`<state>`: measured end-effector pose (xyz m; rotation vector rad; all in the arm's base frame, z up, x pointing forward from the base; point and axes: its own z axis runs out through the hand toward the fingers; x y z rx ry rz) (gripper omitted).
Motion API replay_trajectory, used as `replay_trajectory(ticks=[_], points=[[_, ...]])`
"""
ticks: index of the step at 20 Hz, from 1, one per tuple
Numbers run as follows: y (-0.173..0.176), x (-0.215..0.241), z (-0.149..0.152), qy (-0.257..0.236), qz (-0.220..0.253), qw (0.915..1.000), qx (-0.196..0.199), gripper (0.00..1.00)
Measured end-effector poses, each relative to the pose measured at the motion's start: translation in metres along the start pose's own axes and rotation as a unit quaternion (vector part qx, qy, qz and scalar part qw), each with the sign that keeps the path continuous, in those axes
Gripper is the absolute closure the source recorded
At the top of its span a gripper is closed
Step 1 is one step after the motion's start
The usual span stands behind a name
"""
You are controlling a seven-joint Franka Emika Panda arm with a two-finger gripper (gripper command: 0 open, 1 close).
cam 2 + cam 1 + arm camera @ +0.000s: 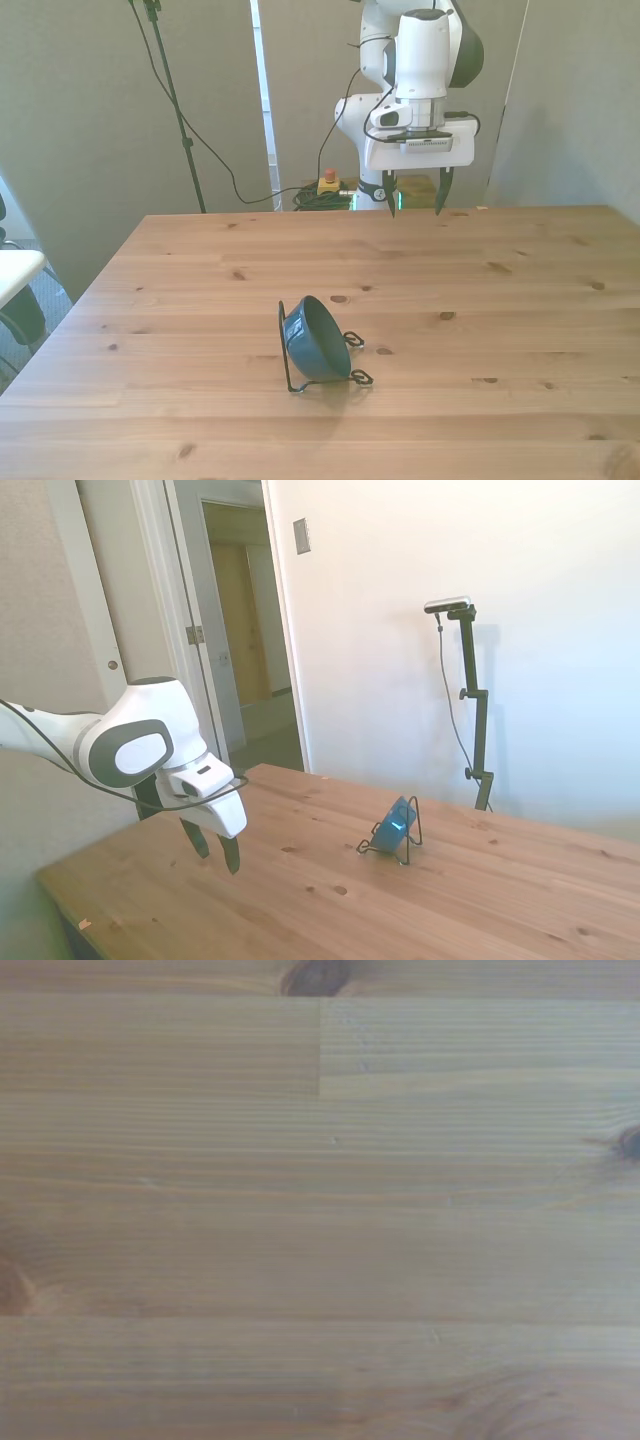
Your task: Unload the bowl
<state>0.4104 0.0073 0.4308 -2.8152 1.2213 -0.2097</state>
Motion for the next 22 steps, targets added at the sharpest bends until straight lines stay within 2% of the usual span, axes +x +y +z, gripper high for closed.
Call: replay_trajectory(ticks=[3, 6, 9, 12, 15, 19, 22], points=[[0.002, 0.005, 0.001, 0.0, 0.003, 1.0, 0.004, 0.0], [0.001, 0.035, -0.004, 0.044, 0.027, 0.9984, 0.021, 0.0], [-0.005, 0.086, -0.009, 0.112, 0.066, 0.9908, 0.039, 0.0], [-0.019, 0.134, -0.006, 0.159, 0.098, 0.9814, 0.047, 0.0], [-0.049, 0.174, 0.0, 0.176, 0.116, 0.9767, 0.039, 0.0], [-0.051, 0.187, 0.0, 0.201, 0.126, 0.9713, 0.021, 0.0], [-0.056, 0.213, 0.009, 0.222, 0.147, 0.9639, 0.01, 0.0]])
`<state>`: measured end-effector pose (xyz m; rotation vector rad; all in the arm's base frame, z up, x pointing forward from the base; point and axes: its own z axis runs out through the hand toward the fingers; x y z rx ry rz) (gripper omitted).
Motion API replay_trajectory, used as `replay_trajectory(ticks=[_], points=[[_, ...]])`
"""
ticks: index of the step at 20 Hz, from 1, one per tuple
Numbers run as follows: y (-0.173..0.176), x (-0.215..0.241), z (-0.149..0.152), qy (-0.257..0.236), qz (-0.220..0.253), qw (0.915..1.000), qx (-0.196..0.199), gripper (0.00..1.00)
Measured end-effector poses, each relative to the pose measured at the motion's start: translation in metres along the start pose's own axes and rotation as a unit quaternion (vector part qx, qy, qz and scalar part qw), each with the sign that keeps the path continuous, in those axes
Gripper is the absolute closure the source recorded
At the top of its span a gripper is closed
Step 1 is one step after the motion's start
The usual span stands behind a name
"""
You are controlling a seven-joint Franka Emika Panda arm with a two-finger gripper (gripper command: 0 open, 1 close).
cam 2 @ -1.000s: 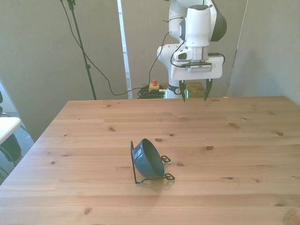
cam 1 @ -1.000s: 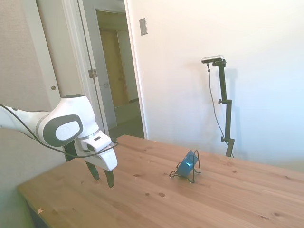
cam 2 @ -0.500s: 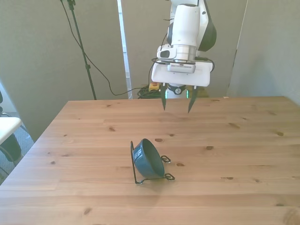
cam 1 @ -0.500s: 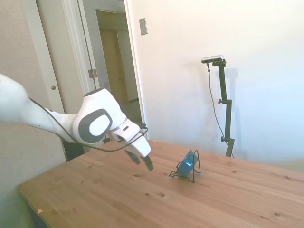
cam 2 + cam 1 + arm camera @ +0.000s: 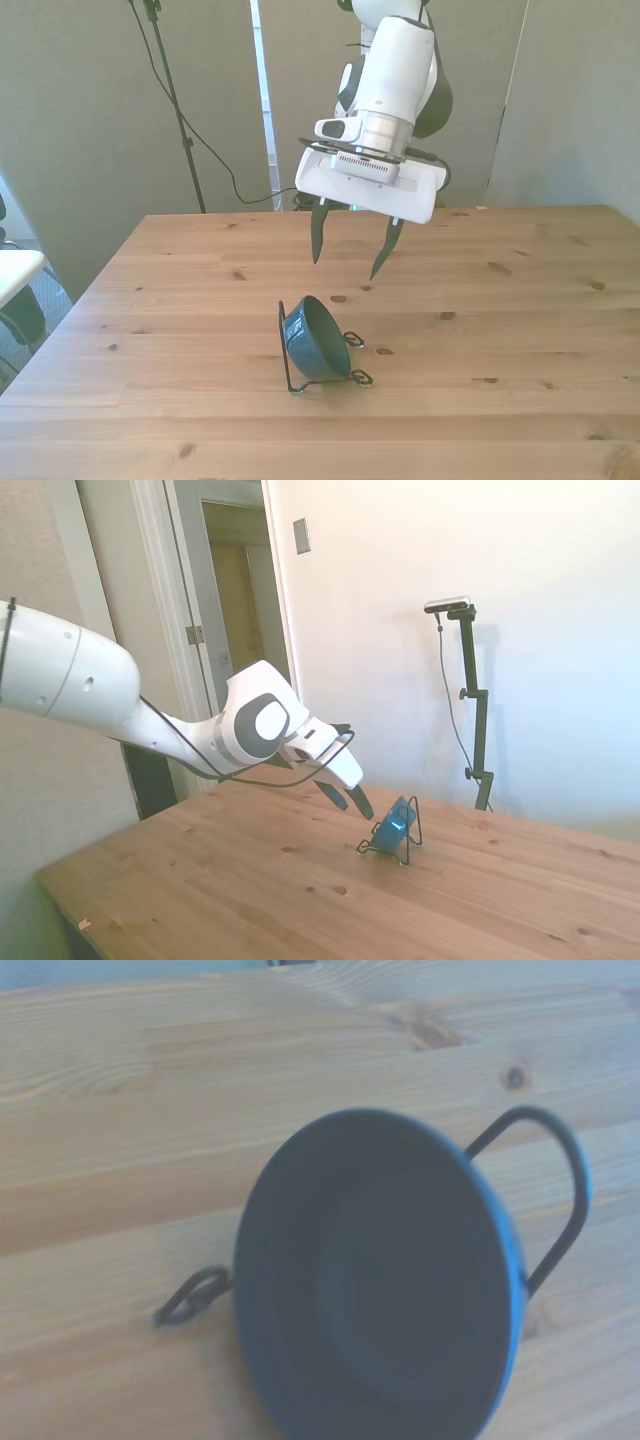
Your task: Unload the bowl
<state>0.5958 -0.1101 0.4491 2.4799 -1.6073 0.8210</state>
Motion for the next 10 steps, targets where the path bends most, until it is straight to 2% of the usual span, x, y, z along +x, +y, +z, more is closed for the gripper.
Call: replay_trajectory(ticks=[5, 10], points=[[-0.019, 0.017, 0.026, 0.04, 0.027, 0.9985, -0.026, 0.0], [-0.025, 0.016, 0.038, 0.05, 0.032, 0.9973, -0.044, 0.0]])
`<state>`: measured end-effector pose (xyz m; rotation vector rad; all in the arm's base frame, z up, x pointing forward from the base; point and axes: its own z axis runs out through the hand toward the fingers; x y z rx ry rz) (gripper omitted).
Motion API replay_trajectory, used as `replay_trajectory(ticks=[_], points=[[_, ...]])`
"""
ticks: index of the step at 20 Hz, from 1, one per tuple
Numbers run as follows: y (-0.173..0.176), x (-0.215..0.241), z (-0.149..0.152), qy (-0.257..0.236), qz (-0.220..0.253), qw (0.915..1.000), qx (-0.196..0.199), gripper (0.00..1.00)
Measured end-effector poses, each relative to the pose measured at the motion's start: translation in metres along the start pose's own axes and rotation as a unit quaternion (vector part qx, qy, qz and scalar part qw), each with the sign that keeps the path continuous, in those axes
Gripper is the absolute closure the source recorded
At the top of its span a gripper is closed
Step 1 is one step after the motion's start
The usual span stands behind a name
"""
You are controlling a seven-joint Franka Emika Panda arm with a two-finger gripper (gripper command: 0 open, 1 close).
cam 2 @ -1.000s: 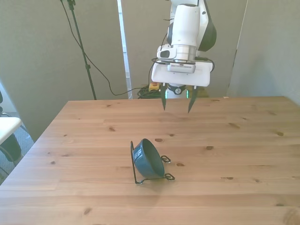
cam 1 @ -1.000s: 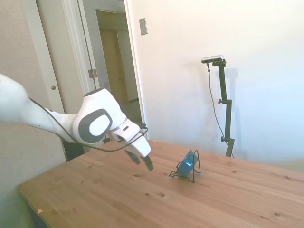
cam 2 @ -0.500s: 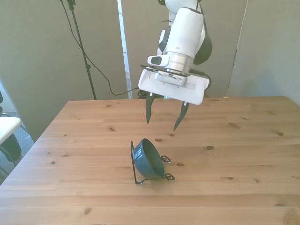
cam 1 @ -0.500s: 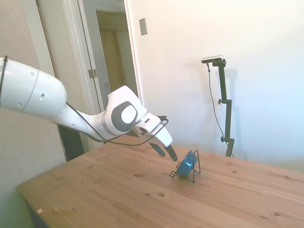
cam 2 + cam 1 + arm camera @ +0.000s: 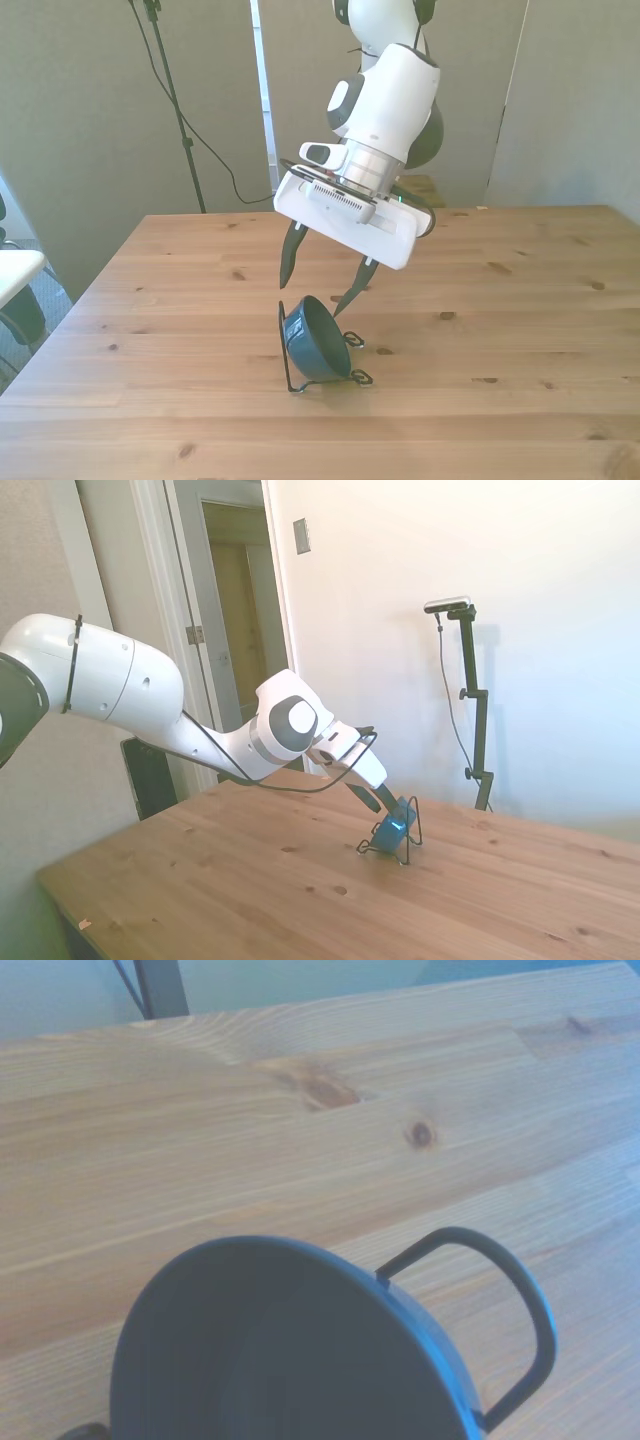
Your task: Unload the bowl
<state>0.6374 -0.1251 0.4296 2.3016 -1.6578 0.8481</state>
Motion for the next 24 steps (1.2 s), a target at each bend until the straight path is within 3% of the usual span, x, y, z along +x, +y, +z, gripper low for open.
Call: replay_trajectory(ticks=[7, 8, 14, 24], points=[[0.002, -0.003, 0.008, 0.015, -0.003, 0.9998, -0.016, 0.0], [0.003, -0.003, 0.011, 0.015, -0.001, 0.9997, -0.019, 1.0], [0.005, -0.004, 0.027, 0.015, 0.002, 0.9994, -0.03, 1.0], [-0.005, -0.011, 0.017, 0.026, -0.001, 0.9992, -0.03, 1.0]])
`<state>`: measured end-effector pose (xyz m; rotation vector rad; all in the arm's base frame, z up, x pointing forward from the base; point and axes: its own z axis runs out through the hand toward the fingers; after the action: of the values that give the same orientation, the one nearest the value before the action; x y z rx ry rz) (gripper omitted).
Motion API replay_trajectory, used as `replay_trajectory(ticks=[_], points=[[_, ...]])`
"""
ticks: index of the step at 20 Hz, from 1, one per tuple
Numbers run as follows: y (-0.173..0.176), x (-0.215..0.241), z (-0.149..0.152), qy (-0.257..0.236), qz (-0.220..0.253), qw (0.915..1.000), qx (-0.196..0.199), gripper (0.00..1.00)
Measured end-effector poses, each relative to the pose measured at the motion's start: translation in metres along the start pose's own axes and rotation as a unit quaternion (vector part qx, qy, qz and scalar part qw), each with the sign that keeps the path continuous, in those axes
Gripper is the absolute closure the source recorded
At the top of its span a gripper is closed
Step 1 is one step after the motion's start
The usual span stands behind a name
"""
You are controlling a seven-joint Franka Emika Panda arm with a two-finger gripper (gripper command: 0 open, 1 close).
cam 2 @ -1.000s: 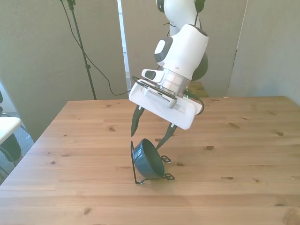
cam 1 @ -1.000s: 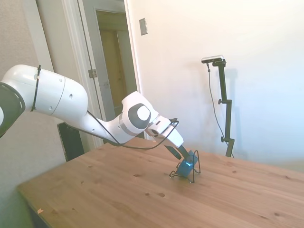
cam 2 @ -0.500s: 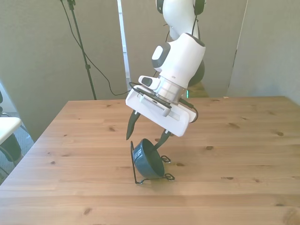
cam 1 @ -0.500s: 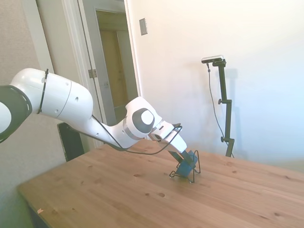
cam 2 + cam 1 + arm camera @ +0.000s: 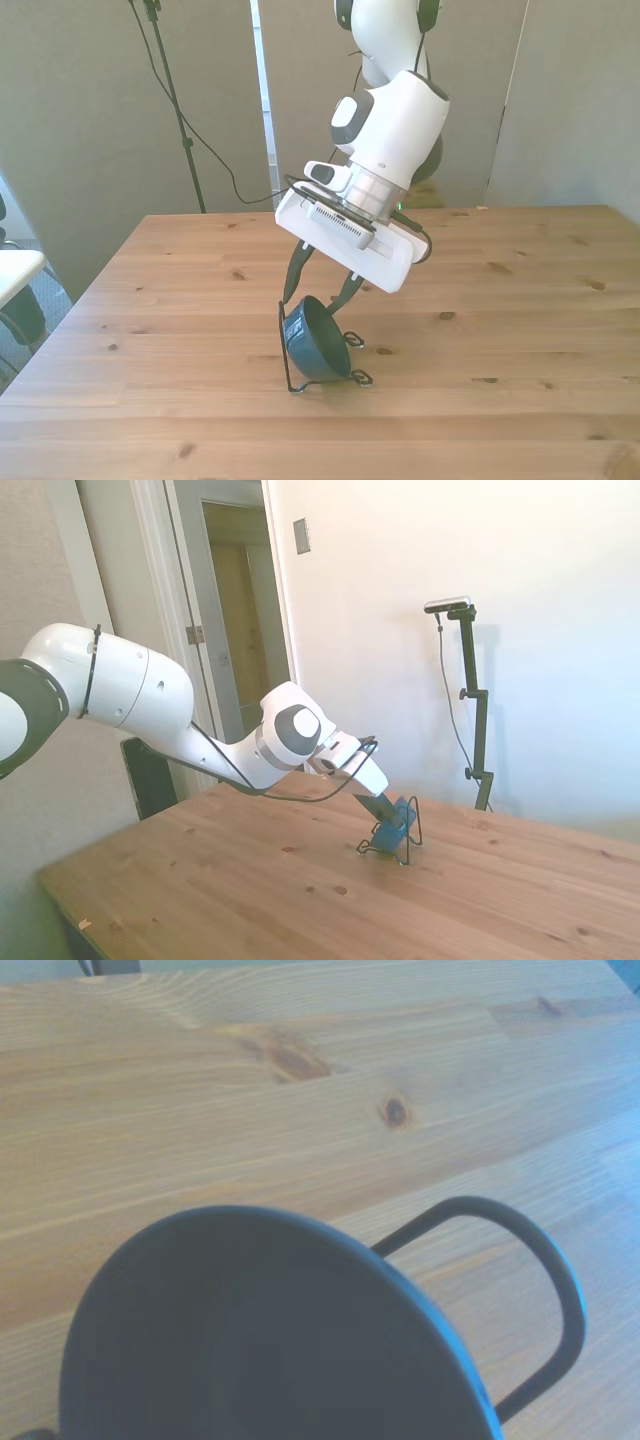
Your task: Unload the bowl
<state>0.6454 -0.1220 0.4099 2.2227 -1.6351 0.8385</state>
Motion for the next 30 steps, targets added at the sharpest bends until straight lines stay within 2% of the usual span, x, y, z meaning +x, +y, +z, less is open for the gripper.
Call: replay_trajectory(ticks=[17, 21, 25, 27, 30], points=[[0.0, 0.003, -0.003, 0.015, 0.002, 0.9997, -0.021, 1.0], [-0.004, 0.007, -0.011, 0.019, 0.004, 0.9996, -0.022, 1.0], [-0.014, -0.002, -0.044, 0.014, -0.002, 0.9999, 0.01, 1.0], [-0.015, -0.025, -0.068, -0.01, -0.021, 0.9988, 0.043, 1.0], [0.001, -0.064, -0.094, -0.062, -0.061, 0.9929, 0.081, 1.0]])
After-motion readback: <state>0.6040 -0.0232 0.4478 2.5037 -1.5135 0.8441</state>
